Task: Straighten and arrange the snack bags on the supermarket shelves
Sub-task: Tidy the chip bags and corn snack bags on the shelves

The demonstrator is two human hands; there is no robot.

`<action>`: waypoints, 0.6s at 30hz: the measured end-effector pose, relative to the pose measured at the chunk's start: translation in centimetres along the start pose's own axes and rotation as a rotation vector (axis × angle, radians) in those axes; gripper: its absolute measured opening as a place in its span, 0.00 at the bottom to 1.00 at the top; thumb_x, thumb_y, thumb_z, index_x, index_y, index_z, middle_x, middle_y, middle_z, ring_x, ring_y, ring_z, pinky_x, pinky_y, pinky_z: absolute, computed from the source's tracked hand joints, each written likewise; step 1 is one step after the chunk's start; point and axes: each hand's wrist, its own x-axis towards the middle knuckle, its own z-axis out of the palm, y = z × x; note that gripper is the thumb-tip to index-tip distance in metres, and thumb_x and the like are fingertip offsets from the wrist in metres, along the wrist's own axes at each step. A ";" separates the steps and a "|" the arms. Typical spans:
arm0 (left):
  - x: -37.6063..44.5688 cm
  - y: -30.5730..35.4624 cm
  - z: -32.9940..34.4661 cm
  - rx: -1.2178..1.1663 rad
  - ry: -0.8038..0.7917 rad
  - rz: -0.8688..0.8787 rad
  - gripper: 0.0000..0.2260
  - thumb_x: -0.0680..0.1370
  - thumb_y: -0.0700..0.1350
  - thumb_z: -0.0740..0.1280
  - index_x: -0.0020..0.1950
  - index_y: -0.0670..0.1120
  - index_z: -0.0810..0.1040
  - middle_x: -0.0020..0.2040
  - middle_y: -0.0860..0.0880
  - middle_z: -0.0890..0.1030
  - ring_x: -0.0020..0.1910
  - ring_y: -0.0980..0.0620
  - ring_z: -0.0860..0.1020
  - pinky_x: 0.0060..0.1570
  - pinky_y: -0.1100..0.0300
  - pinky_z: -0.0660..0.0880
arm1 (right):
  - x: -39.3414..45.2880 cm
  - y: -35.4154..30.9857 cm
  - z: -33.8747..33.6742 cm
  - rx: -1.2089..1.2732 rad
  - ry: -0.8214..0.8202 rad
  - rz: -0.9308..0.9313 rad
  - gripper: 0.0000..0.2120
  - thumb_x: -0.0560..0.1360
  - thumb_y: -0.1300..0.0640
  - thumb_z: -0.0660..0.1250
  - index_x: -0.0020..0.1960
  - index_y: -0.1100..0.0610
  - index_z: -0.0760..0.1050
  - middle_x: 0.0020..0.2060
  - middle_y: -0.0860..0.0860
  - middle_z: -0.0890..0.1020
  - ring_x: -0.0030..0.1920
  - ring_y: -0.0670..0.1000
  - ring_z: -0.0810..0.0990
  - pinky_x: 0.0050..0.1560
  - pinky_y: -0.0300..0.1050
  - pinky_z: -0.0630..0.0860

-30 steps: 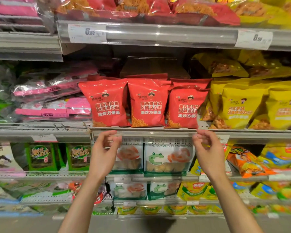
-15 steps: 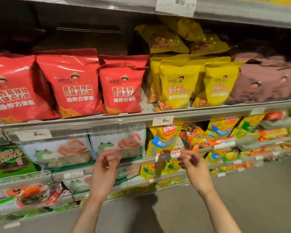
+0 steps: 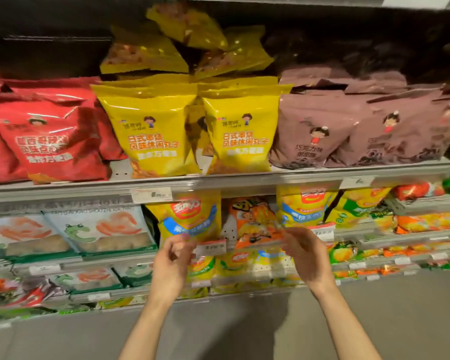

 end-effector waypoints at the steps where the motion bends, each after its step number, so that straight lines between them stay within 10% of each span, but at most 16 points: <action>1: -0.2 -0.1 1.2 0.016 0.010 -0.011 0.04 0.81 0.36 0.68 0.54 0.42 0.80 0.42 0.38 0.83 0.41 0.45 0.80 0.48 0.50 0.77 | 0.8 0.4 -0.9 0.002 0.008 0.014 0.05 0.78 0.68 0.68 0.50 0.61 0.81 0.35 0.53 0.83 0.34 0.46 0.80 0.40 0.41 0.77; 4: -0.1 -0.7 4.3 0.056 0.039 -0.046 0.06 0.81 0.34 0.68 0.58 0.38 0.79 0.42 0.45 0.83 0.38 0.53 0.83 0.42 0.63 0.80 | 3.1 1.7 -3.0 -0.041 -0.010 0.059 0.09 0.76 0.67 0.69 0.46 0.54 0.81 0.38 0.55 0.85 0.41 0.56 0.82 0.47 0.50 0.76; 9: 2.6 -2.2 9.1 0.085 0.028 -0.117 0.09 0.81 0.36 0.68 0.61 0.43 0.76 0.46 0.45 0.83 0.44 0.48 0.81 0.52 0.52 0.78 | 7.0 4.1 -3.0 -0.187 -0.036 0.072 0.04 0.79 0.62 0.68 0.49 0.59 0.82 0.45 0.56 0.83 0.45 0.56 0.80 0.42 0.38 0.71; 14: 6.9 -5.0 14.3 0.141 -0.062 -0.153 0.09 0.82 0.33 0.66 0.61 0.39 0.74 0.41 0.48 0.79 0.36 0.58 0.76 0.37 0.72 0.72 | 10.5 6.3 -0.5 -0.328 -0.180 0.084 0.07 0.81 0.58 0.66 0.45 0.54 0.79 0.34 0.49 0.78 0.38 0.50 0.76 0.38 0.43 0.65; 18: 8.1 -6.4 16.2 0.157 -0.141 -0.275 0.17 0.82 0.39 0.68 0.71 0.43 0.73 0.54 0.48 0.81 0.52 0.50 0.81 0.56 0.63 0.77 | 11.6 7.1 1.1 -0.317 -0.255 0.151 0.04 0.82 0.54 0.65 0.49 0.51 0.77 0.36 0.47 0.79 0.36 0.46 0.76 0.43 0.42 0.68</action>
